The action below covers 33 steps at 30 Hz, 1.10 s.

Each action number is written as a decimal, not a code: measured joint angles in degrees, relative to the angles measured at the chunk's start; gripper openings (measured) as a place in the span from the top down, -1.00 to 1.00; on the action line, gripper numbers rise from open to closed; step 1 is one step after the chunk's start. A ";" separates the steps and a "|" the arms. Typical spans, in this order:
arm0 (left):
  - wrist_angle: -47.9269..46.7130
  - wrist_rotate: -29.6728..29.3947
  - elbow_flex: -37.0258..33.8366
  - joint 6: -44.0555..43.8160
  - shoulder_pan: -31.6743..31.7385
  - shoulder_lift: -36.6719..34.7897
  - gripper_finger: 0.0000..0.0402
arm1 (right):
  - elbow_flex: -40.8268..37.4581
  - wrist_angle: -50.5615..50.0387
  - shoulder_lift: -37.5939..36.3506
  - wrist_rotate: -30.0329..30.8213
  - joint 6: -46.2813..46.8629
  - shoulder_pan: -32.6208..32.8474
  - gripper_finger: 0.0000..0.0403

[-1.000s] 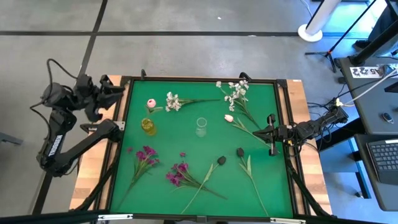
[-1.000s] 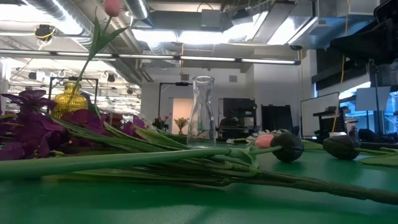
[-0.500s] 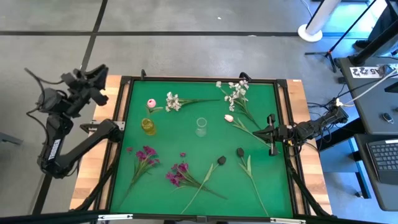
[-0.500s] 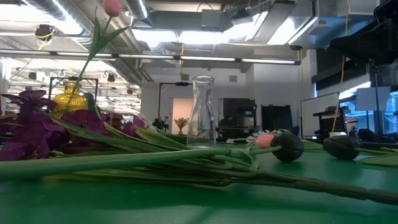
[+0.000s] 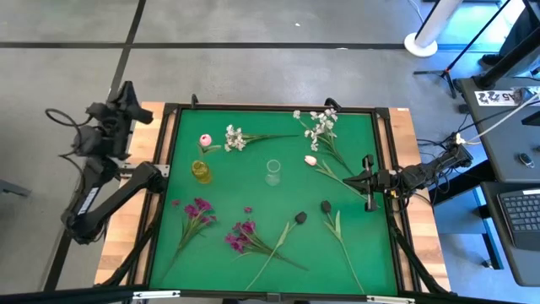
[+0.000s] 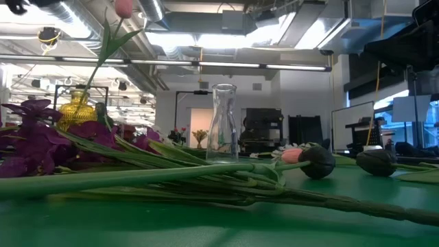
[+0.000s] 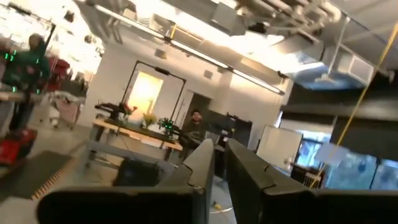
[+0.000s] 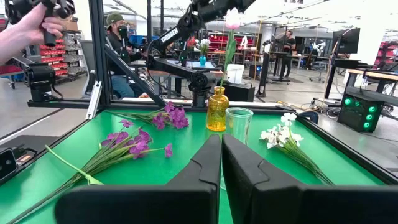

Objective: Sort flowers into vase by color
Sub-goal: Put the left purple flowers into the transparent vase

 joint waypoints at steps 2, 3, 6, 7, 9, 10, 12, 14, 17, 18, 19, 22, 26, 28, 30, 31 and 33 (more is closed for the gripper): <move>2.24 0.56 -2.88 -3.02 -0.02 0.00 0.90 | -0.02 0.00 -0.02 0.00 -0.02 0.00 0.92; 2.95 1.85 -4.31 -4.40 -0.02 0.07 0.93 | -0.01 0.00 -0.02 0.00 -0.02 0.01 0.92; 5.87 10.64 -8.62 -8.31 -0.18 0.17 0.99 | -0.01 0.00 -0.02 -0.01 -0.02 0.01 0.92; 7.42 13.78 -9.63 -9.52 -0.51 0.17 0.99 | 0.00 0.00 -0.02 -0.02 -0.02 0.01 0.92; 10.42 19.66 -10.71 -10.64 -1.81 0.17 0.99 | 0.00 0.00 -0.02 0.00 0.00 0.00 0.92; 11.33 22.30 -10.72 -11.10 -2.66 0.17 0.99 | 0.00 0.00 -0.02 0.00 -0.02 0.02 0.92; 13.17 28.19 -10.72 -11.97 -4.90 0.15 0.99 | -0.01 0.00 -0.02 -0.01 -0.02 0.01 0.92; 13.55 32.05 -10.72 -13.39 -7.64 0.15 0.99 | 0.00 0.00 -0.02 0.00 -0.02 0.00 0.92; 12.78 35.22 -10.72 -14.59 -12.53 0.35 1.00 | 0.00 0.00 -0.02 0.00 -0.02 0.02 0.92; 12.47 36.10 -10.72 -14.66 -14.34 0.51 1.00 | -0.02 0.00 -0.02 0.00 -0.02 0.00 0.92; 11.91 36.81 -10.72 -14.70 -16.23 0.73 1.00 | -0.02 -0.02 -0.02 0.00 -0.02 0.00 0.92; 11.16 37.40 -10.72 -14.67 -22.23 1.80 1.00 | -0.01 0.00 -0.02 0.00 -0.02 0.01 0.92; 8.33 38.92 -10.72 -13.52 -30.72 4.04 1.00 | 0.00 0.00 -0.02 0.00 -0.02 0.00 0.92; 8.18 40.42 -10.72 -12.95 -34.98 4.89 1.00 | 0.00 0.00 -0.02 0.00 -0.02 0.02 0.92; 8.08 41.27 -10.63 -11.71 -39.09 5.07 1.00 | 0.00 0.00 -0.02 0.00 -0.02 0.02 0.92; 7.71 41.29 -10.35 -10.90 -40.91 5.07 1.00 | 0.00 0.00 -0.02 -0.02 -0.02 0.01 0.92; 6.17 40.81 -9.34 -9.51 -44.16 5.05 1.00 | 0.00 0.00 -0.02 0.00 -0.02 0.00 0.92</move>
